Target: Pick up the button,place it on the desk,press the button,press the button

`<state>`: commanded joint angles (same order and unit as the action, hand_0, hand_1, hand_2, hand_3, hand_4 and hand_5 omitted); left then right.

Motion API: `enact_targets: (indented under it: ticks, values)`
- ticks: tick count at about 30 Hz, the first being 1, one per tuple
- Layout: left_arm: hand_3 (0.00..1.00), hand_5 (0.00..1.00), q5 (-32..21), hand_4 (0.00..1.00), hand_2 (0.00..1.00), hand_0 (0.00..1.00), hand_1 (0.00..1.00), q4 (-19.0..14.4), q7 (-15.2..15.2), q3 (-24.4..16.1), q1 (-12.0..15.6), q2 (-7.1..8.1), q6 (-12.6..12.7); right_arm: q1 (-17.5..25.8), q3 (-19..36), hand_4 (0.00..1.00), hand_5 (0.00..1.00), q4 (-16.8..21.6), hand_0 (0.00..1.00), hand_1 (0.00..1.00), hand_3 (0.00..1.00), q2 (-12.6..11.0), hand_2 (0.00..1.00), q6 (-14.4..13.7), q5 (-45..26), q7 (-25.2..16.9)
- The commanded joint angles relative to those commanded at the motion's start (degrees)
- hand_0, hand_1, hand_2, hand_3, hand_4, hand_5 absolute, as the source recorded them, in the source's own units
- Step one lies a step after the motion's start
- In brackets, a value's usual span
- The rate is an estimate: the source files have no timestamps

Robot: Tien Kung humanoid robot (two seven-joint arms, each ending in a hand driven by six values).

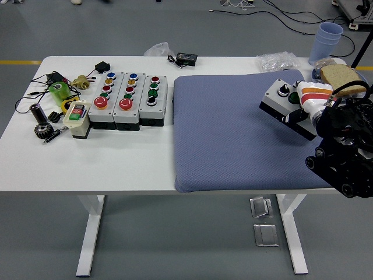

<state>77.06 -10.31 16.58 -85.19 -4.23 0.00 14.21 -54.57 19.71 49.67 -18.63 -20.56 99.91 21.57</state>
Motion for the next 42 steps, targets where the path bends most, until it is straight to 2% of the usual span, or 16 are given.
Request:
enact_targets:
  ticks: [2,3,8,14,17,23,26,27,32,33,38,39,42]
  values:
    - [0.413,0.479,-0.01,0.259,0.421,0.535,0.421,0.0,0.0,0.04,0.0,0.0,-0.03,-0.55,-1.54,0.823,0.256,3.13,0.142,0.032,0.399,-1.34,0.281,0.19,-0.41,-4.24]
    - [0.414,0.48,-0.22,0.258,0.421,0.534,0.421,0.0,-0.05,0.19,-0.01,0.0,-0.01,-1.07,-2.62,0.786,0.216,4.77,0.115,0.014,0.407,-2.01,0.285,0.29,-0.11,-6.3]
    - [0.414,0.48,-0.58,0.258,0.421,0.534,0.421,0.0,-0.12,0.42,-0.08,0.0,0.04,-3.45,-6.22,0.786,0.216,10.07,0.115,0.014,0.407,-3.03,0.285,-0.01,0.95,-13.78]
    - [0.412,0.479,-1.06,0.261,0.421,0.535,0.421,0.0,-0.26,0.42,-0.25,0.0,0.27,-6.99,-12.85,0.767,0.193,13.47,0.103,0.007,0.428,-2.81,0.286,2.95,2.33,-17.3]
    - [0.413,0.48,-1.24,0.258,0.417,0.535,0.421,0.0,-0.3,0.34,-0.24,0.0,0.41,-7.67,-15.02,0.757,0.174,13.12,0.108,0.014,0.437,-2.09,0.294,4.13,1.88,-17.74]
    - [0.412,0.478,-1.42,0.26,0.416,0.535,0.421,0.0,-0.38,0.42,-0.2,0.0,0.5,-7.77,-18.12,0.759,0.18,9.68,0.142,0.042,0.451,0.25,0.314,5.22,0.84,-18.88]
    - [0.412,0.478,-1.43,0.26,0.416,0.535,0.421,0.0,-0.39,0.41,-0.2,0.0,0.51,-7.48,-18.54,0.759,0.18,8.3,0.142,0.042,0.451,0.94,0.314,5.71,0.99,-18.29]
    - [0.411,0.478,-1.49,0.26,0.416,0.535,0.421,0.0,-0.4,0.49,-0.21,0.0,0.5,-7.38,-18.54,0.762,0.182,8.02,0.233,0.137,0.495,1.05,0.38,5.95,1.08,-17.94]
    - [0.411,0.478,-1.59,0.26,0.416,0.535,0.421,0.0,-0.39,0.49,-0.17,0.0,0.52,-6.76,-17.56,0.762,0.182,7.01,0.233,0.137,0.495,1.08,0.38,6.72,1.26,-16.65]
    - [0.411,0.476,-1.59,0.259,0.416,0.536,0.42,0.0,-0.39,0.49,-0.16,0.0,0.51,-6.73,-17.49,0.807,0.209,6.98,0.411,0.292,0.606,1.07,0.485,6.78,1.31,-16.58]
    - [0.411,0.476,-1.18,0.259,0.416,0.536,0.42,0.0,-0.24,0.25,-0.04,0.0,0.48,-6.62,-17.31,0.807,0.209,6.29,0.411,0.292,0.606,1.08,0.485,8.27,3.0,-16.05]
    - [0.412,0.476,-1.12,0.259,0.415,0.535,0.42,0.0,-0.23,0.24,0.03,0.0,0.48,-6.51,-17.14,0.873,0.227,6.28,0.599,0.475,0.759,1.02,0.591,8.58,3.25,-16.0]
    - [0.412,0.476,-1.03,0.259,0.415,0.535,0.42,0.0,-0.22,0.19,0.12,0.0,0.49,-6.31,-16.75,0.873,0.227,6.37,0.599,0.475,0.759,0.89,0.591,9.25,3.73,-15.77]
